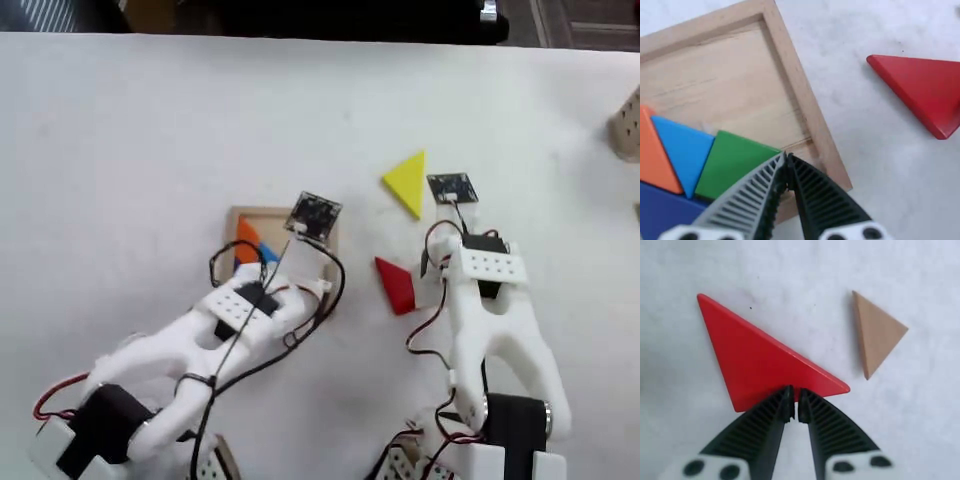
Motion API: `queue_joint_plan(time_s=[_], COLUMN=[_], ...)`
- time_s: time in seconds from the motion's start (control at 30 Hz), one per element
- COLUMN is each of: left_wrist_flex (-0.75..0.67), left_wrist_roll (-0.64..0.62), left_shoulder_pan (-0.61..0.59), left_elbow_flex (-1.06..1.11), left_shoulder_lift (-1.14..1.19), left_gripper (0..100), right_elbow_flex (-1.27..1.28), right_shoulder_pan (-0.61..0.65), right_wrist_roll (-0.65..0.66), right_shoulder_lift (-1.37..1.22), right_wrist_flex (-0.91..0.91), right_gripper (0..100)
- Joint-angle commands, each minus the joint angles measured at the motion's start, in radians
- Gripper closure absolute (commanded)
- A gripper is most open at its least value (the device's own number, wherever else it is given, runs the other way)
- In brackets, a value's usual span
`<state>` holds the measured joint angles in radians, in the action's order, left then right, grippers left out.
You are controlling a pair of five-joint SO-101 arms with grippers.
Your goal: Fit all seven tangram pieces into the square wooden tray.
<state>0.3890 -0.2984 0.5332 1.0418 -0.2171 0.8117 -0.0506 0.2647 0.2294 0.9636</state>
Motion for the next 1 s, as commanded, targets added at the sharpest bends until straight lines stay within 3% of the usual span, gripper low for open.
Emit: queue_joint_plan(time_s=[0.0, 0.47, 0.73, 0.97], left_wrist_flex=[0.006, 0.051, 0.060, -0.095], left_wrist_roll=[0.002, -0.002, -0.005, -0.064], left_shoulder_pan=[-0.015, -0.091, -0.097, -0.125], left_elbow_flex=[-0.011, -0.011, 0.051, 0.021], left_shoulder_lift=[0.001, -0.005, -0.249, -0.236], left_gripper=[98, 98, 98, 98], right_elbow_flex=[-0.005, -0.003, -0.002, 0.005], right_shoulder_pan=[0.004, 0.007, 0.008, 0.010], right_wrist_roll=[0.012, 0.011, 0.011, 0.009], right_shoulder_lift=[0.038, 0.036, 0.036, 0.036], right_wrist_flex=[-0.013, -0.027, -0.027, -0.027], right_gripper=[97.8, 97.8, 97.8, 97.8])
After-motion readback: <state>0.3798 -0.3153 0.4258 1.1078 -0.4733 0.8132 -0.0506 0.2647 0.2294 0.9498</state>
